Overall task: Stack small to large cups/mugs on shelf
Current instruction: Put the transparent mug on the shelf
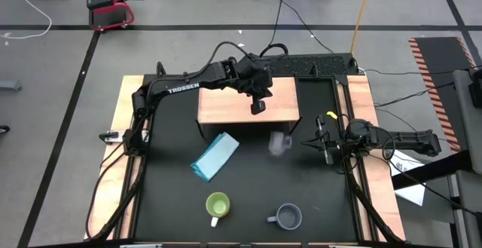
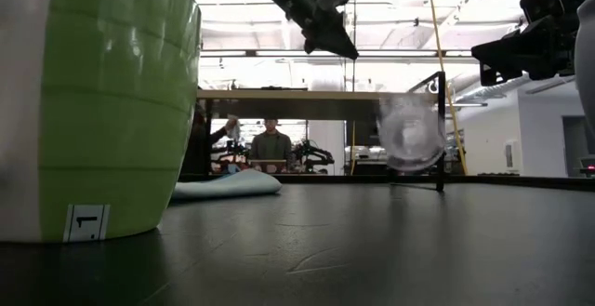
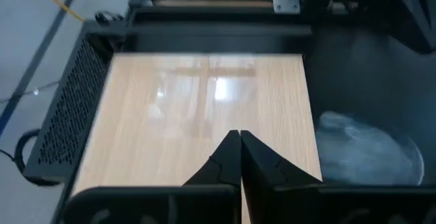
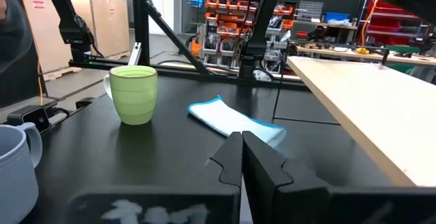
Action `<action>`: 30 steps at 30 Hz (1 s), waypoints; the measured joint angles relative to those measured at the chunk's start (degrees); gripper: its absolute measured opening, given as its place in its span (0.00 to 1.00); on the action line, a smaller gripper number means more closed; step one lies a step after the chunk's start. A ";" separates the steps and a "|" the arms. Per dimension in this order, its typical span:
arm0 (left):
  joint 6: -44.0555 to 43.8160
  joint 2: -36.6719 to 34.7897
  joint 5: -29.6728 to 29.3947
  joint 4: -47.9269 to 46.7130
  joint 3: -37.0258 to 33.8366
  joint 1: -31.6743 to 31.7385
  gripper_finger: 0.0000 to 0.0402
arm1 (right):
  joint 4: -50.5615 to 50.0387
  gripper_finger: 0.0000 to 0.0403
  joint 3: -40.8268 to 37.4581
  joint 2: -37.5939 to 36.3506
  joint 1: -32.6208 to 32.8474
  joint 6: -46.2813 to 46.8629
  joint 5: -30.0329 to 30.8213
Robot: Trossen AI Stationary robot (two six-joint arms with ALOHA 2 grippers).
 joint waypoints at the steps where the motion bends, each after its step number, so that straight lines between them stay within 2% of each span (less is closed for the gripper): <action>1: 0.04 0.10 0.00 -0.75 0.00 0.00 0.00 | 0.00 0.00 0.00 0.00 0.00 0.18 0.00; 30: 0.09 0.13 0.33 -1.58 -0.61 -0.61 0.00 | 0.00 0.00 -0.04 2.78 0.00 0.23 -0.02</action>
